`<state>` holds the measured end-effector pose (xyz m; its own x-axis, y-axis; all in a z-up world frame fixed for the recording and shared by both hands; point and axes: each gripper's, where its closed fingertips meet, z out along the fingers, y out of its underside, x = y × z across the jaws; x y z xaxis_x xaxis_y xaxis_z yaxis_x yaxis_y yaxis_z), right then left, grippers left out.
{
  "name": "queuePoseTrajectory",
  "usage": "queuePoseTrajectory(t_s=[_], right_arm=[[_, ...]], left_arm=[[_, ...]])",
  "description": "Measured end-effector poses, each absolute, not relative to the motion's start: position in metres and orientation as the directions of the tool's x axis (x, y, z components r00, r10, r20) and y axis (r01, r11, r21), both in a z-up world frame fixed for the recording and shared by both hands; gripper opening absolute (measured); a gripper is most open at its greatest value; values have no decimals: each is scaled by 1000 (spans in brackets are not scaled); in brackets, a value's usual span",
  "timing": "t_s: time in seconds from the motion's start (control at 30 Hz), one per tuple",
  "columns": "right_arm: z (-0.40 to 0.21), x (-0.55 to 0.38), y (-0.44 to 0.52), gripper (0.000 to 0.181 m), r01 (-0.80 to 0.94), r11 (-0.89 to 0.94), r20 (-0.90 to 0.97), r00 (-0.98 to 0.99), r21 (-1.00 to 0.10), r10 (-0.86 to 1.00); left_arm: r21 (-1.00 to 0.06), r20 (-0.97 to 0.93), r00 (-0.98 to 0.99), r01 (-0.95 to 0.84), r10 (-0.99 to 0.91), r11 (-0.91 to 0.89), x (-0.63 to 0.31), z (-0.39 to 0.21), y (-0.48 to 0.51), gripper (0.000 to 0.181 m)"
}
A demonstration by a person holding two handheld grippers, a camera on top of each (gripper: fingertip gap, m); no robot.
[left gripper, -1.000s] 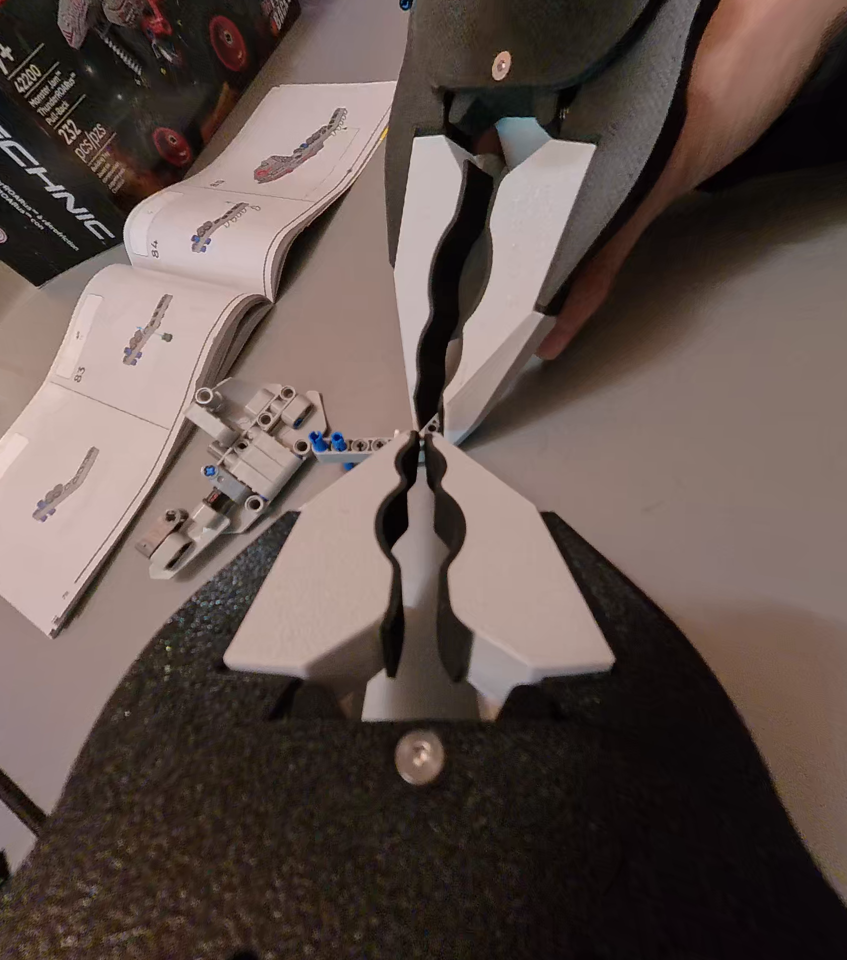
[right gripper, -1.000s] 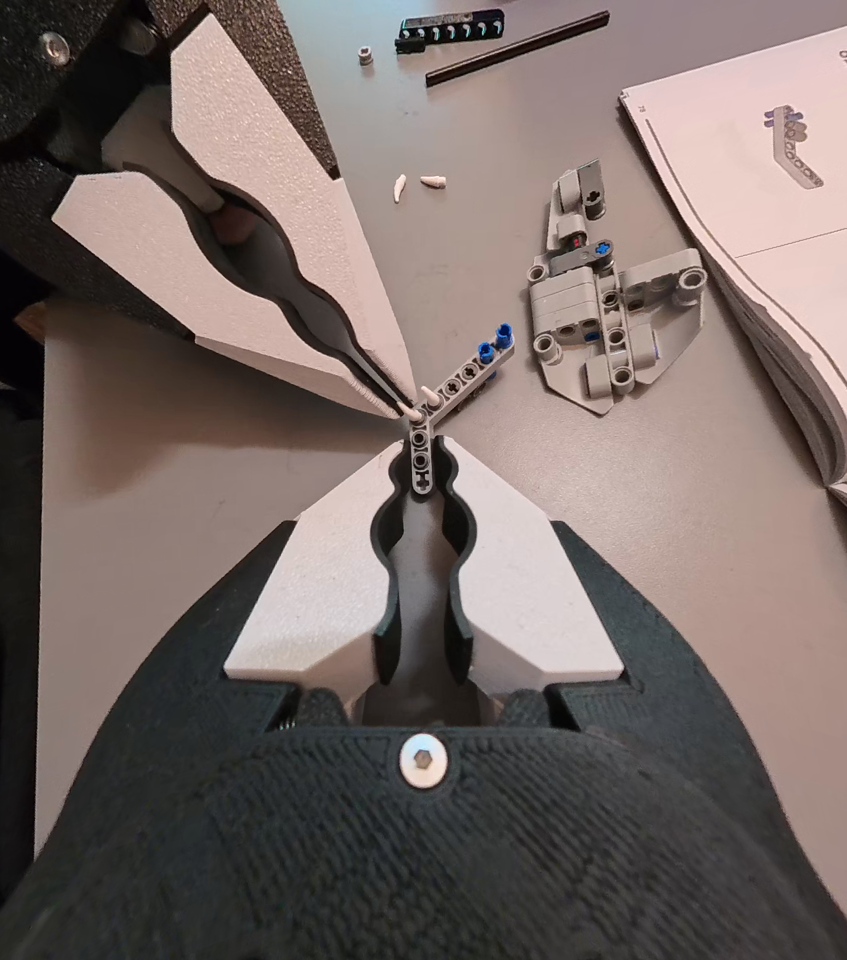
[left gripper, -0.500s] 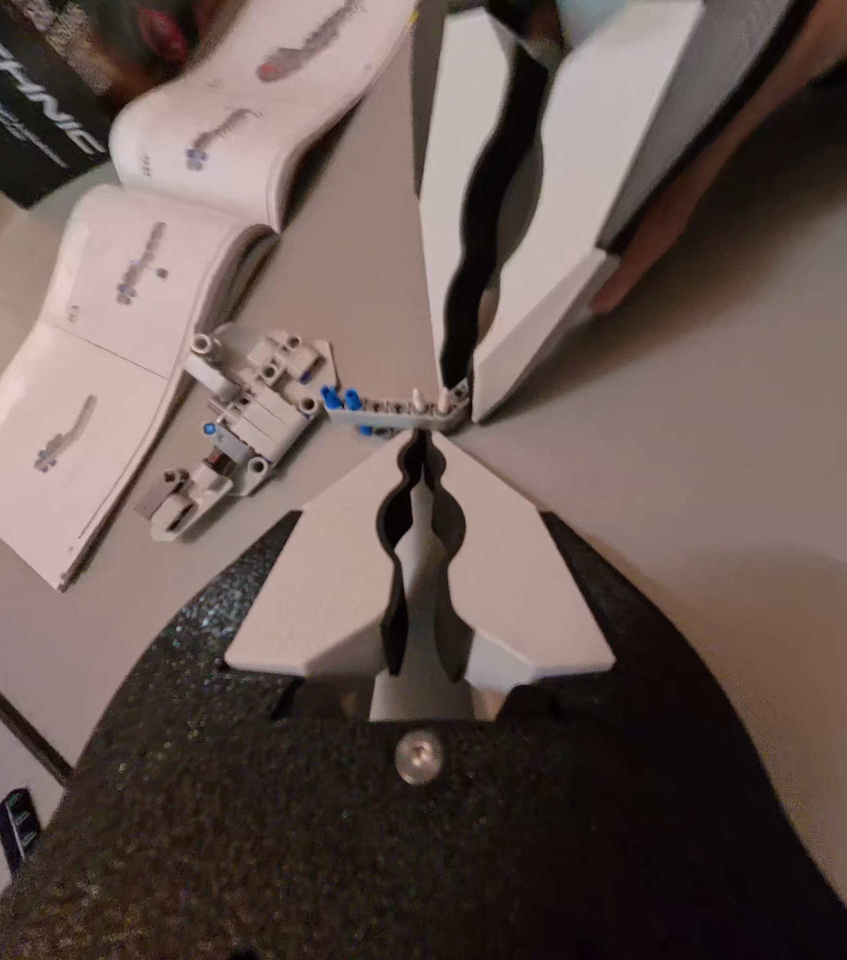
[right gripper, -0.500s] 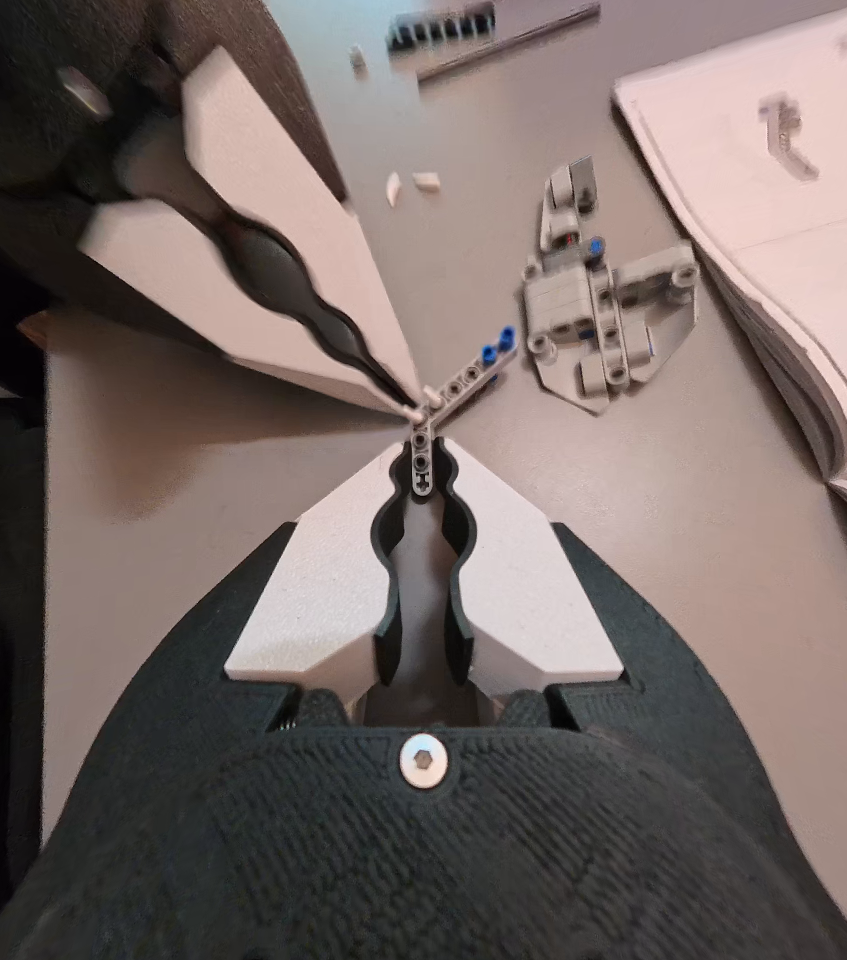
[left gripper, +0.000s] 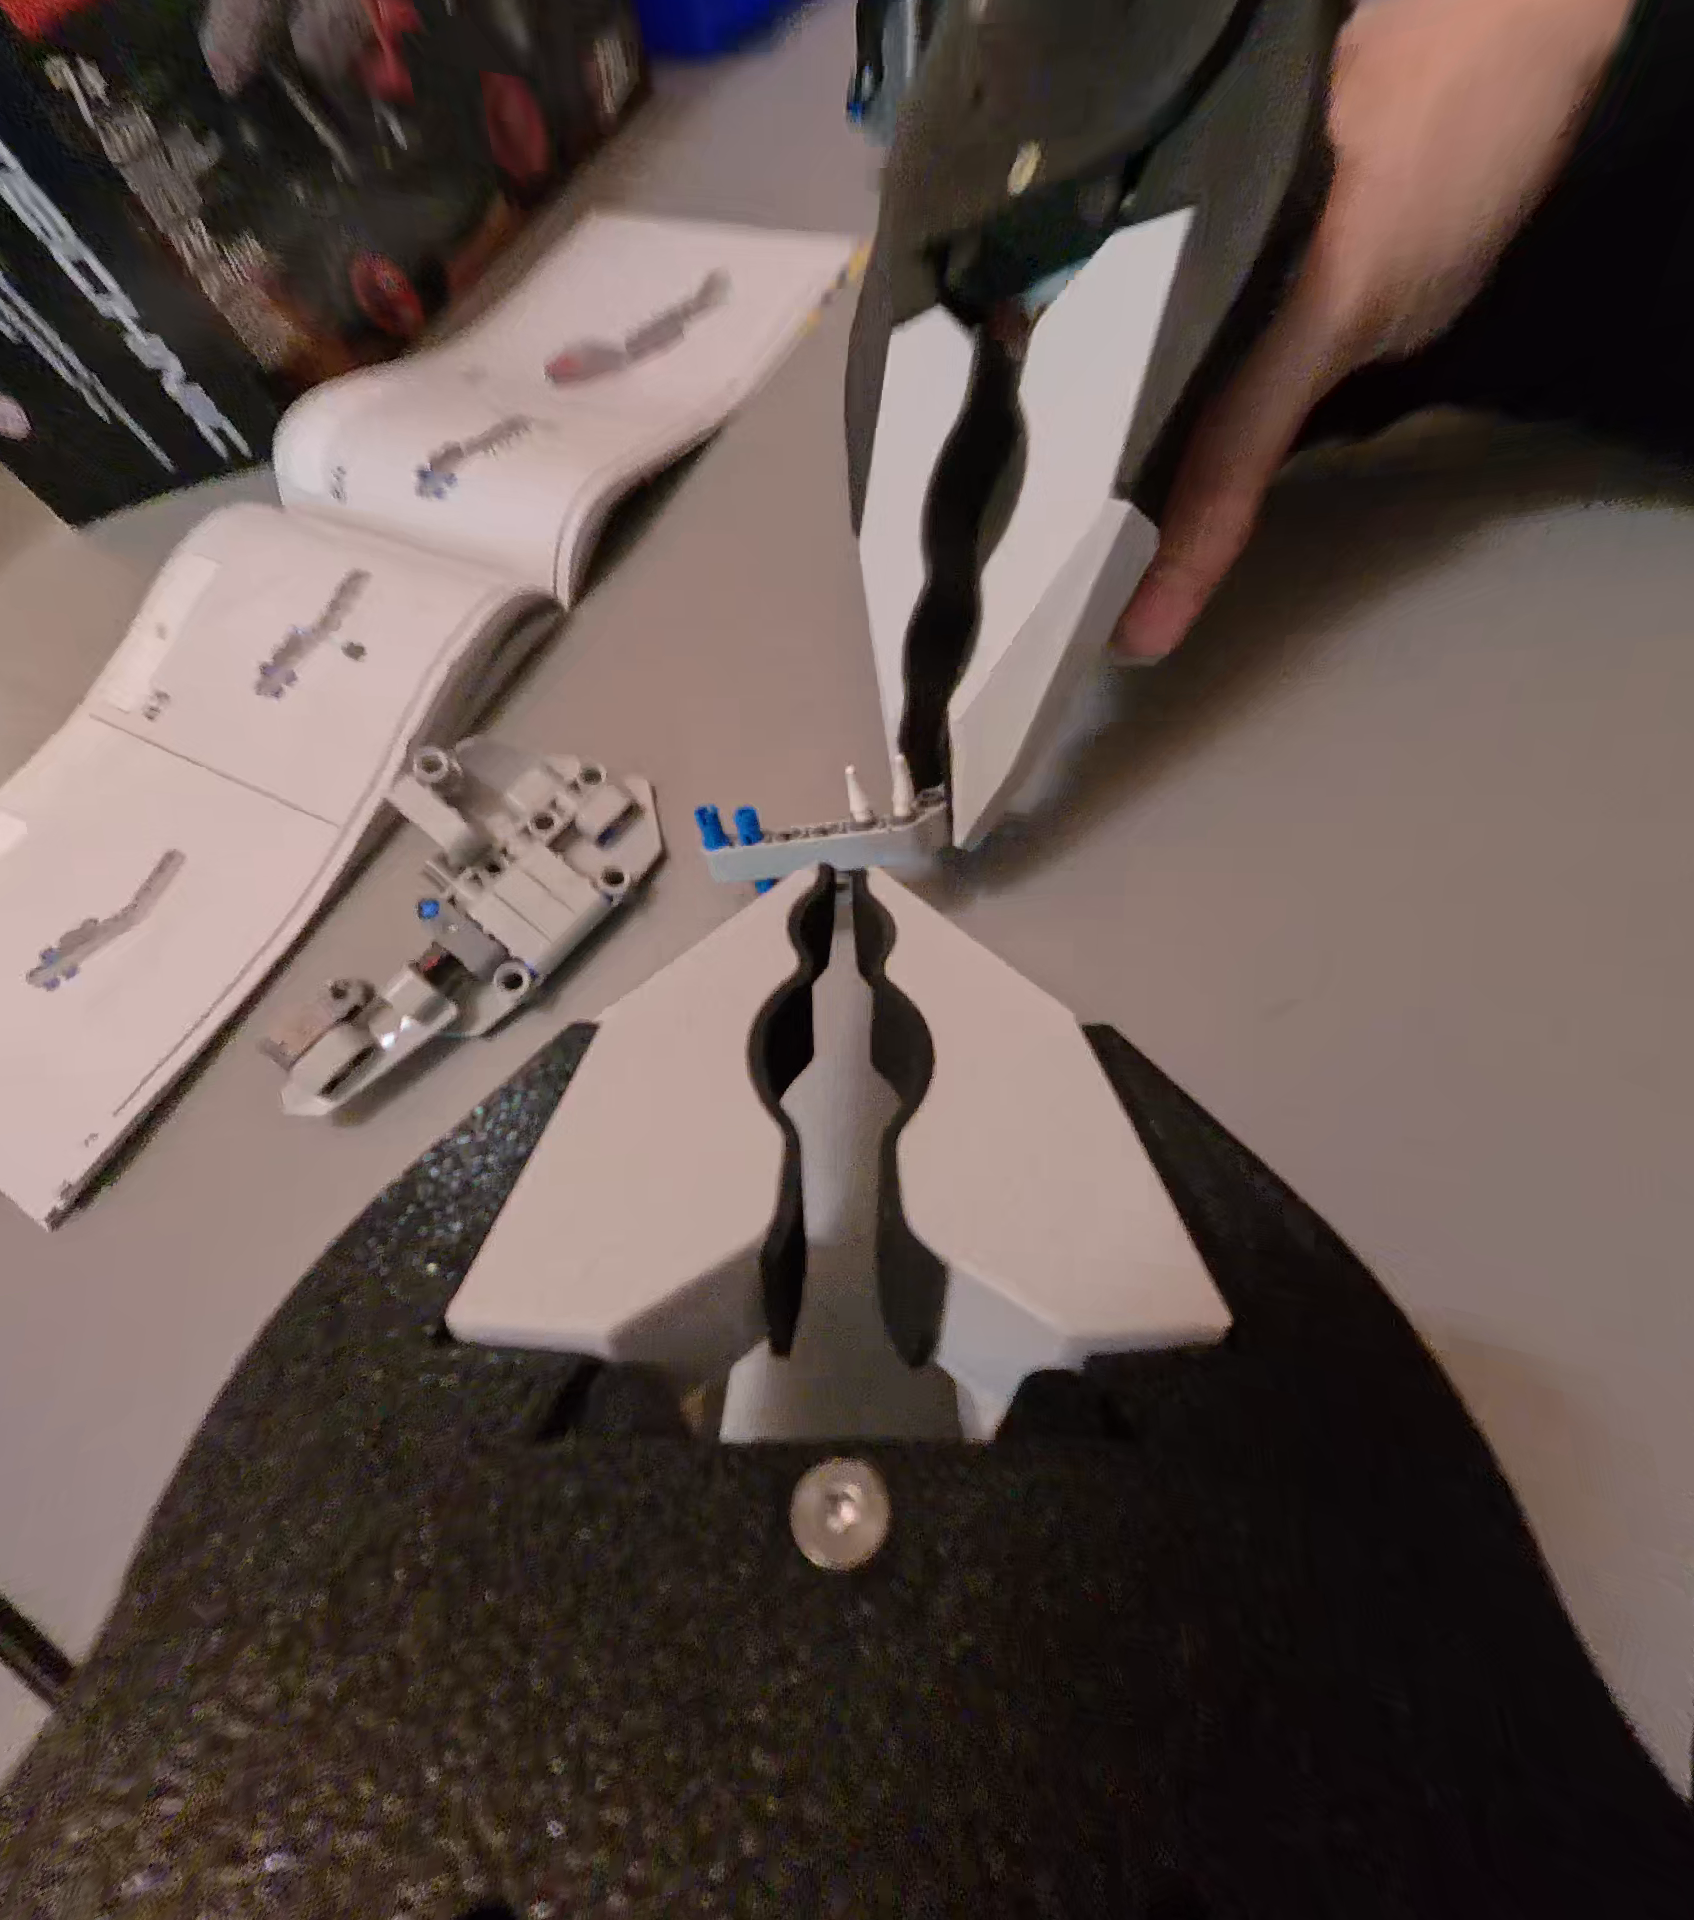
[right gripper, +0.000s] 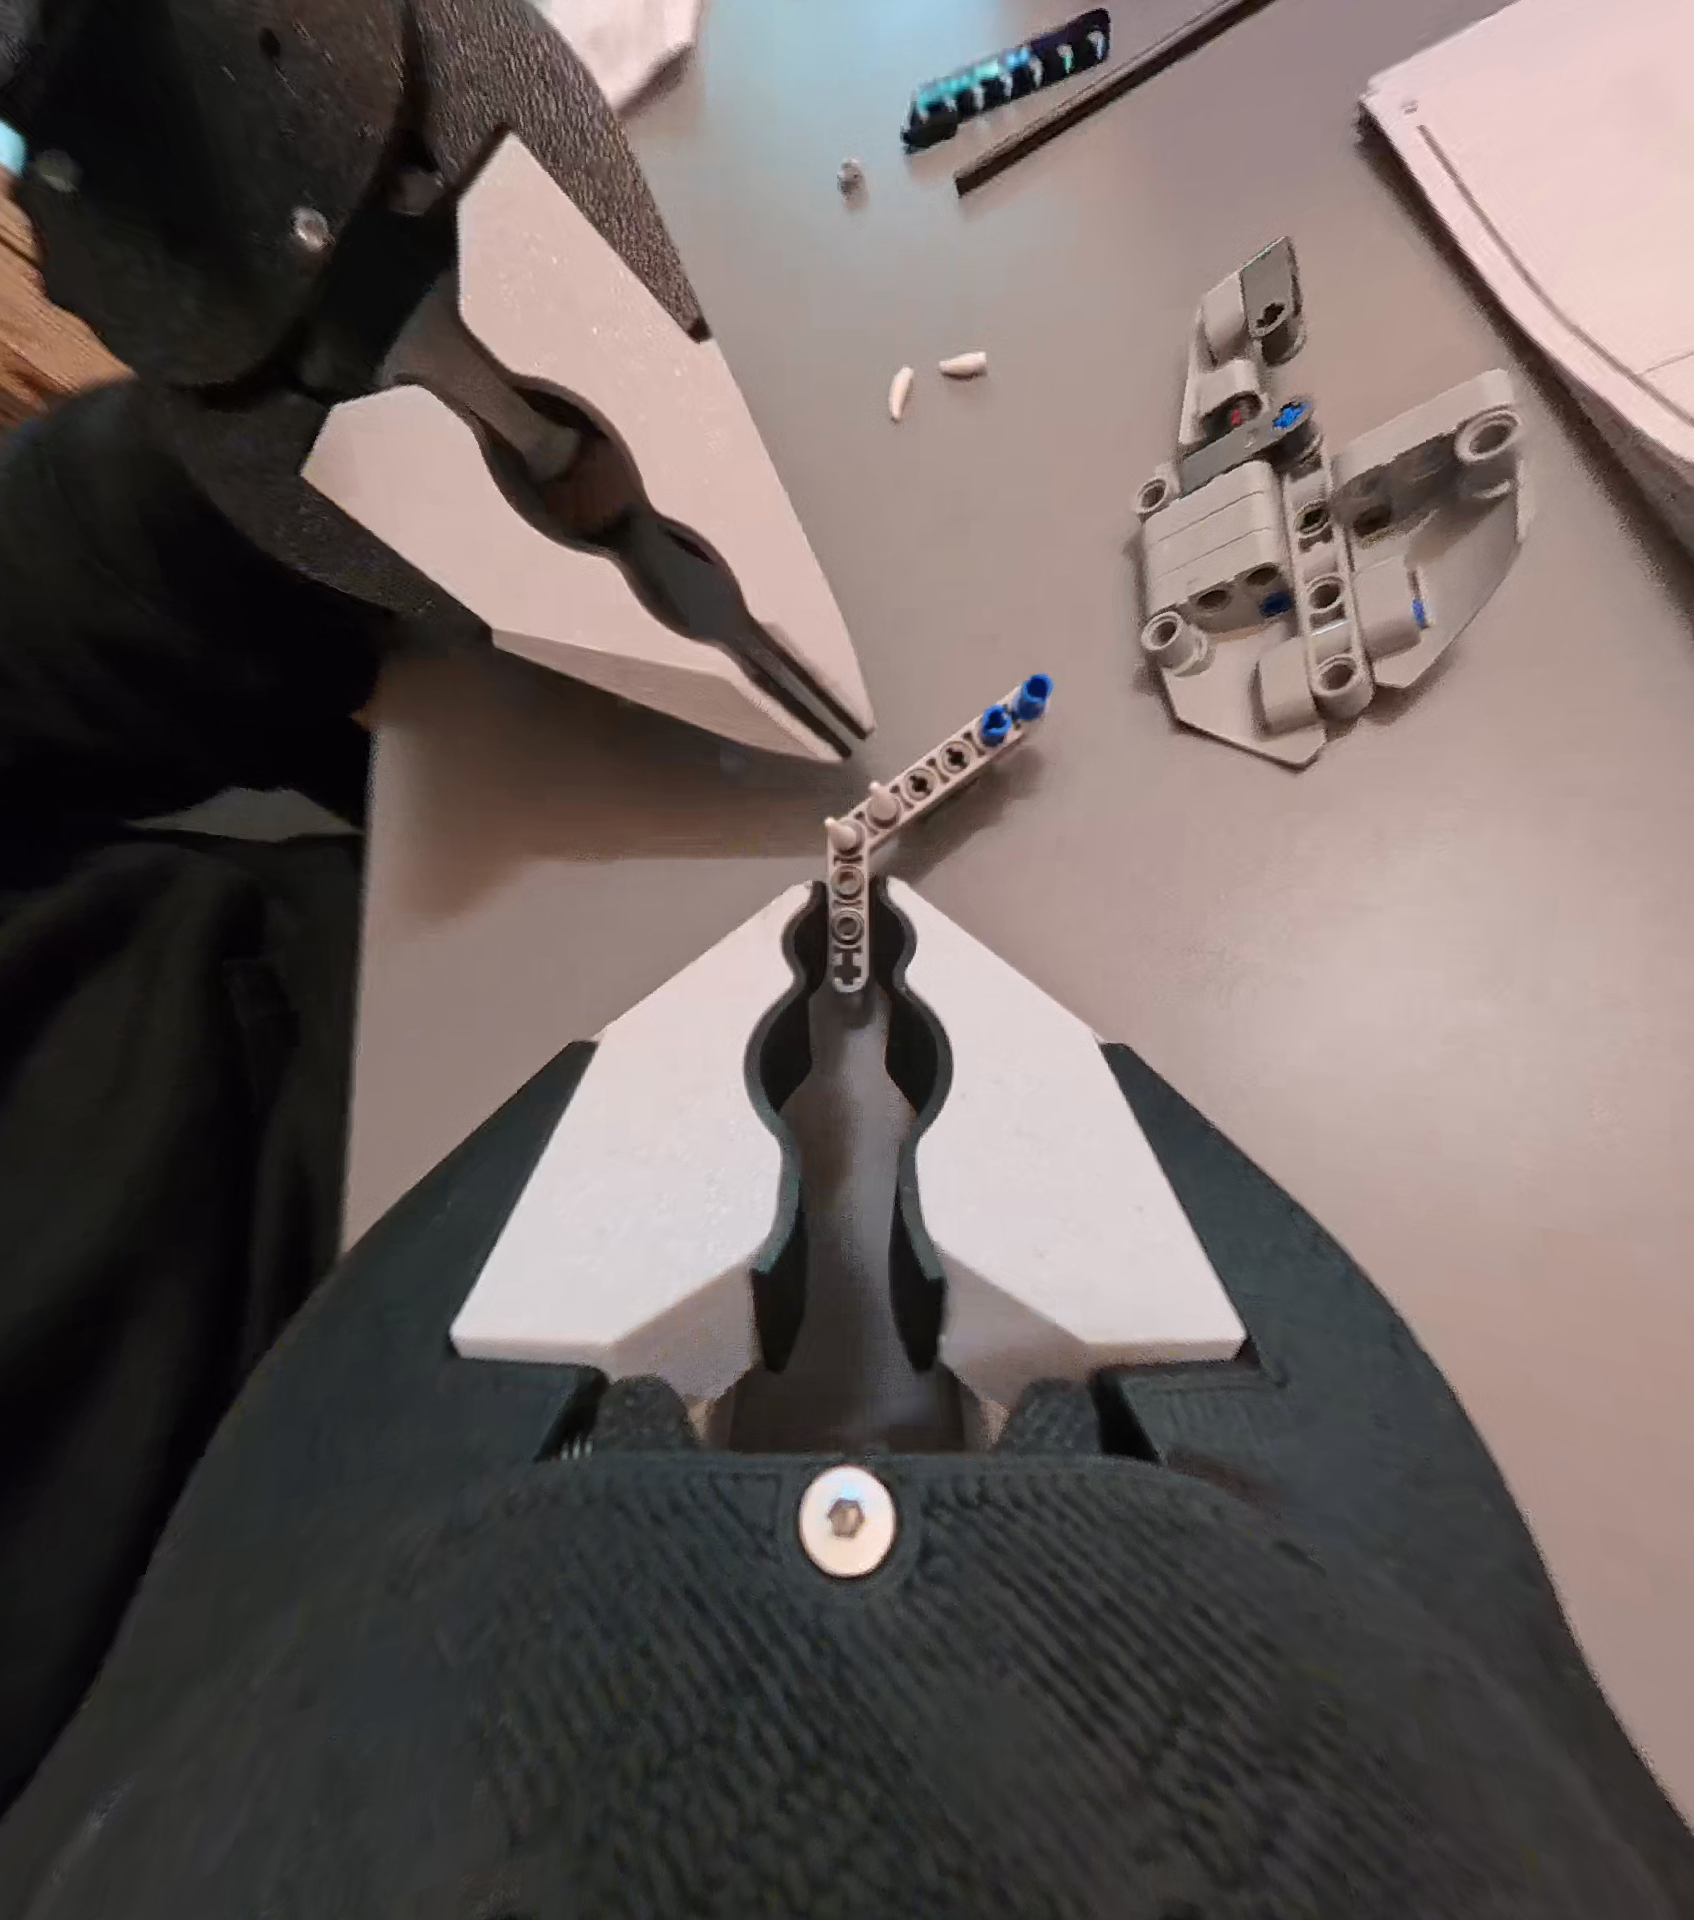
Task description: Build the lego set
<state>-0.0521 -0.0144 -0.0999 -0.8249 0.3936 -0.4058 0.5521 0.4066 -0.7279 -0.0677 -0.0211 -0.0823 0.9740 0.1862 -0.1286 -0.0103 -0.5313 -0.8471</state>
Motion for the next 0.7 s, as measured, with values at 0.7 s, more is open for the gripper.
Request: queuePoseTrajectory(t_s=[0.7], right_arm=[[-67,-28,-9,6,722,254,-733,-677,-643,69]], left_arm=[[-502,-603,715,-685,-355,-527,-39,-53,-2,43]])
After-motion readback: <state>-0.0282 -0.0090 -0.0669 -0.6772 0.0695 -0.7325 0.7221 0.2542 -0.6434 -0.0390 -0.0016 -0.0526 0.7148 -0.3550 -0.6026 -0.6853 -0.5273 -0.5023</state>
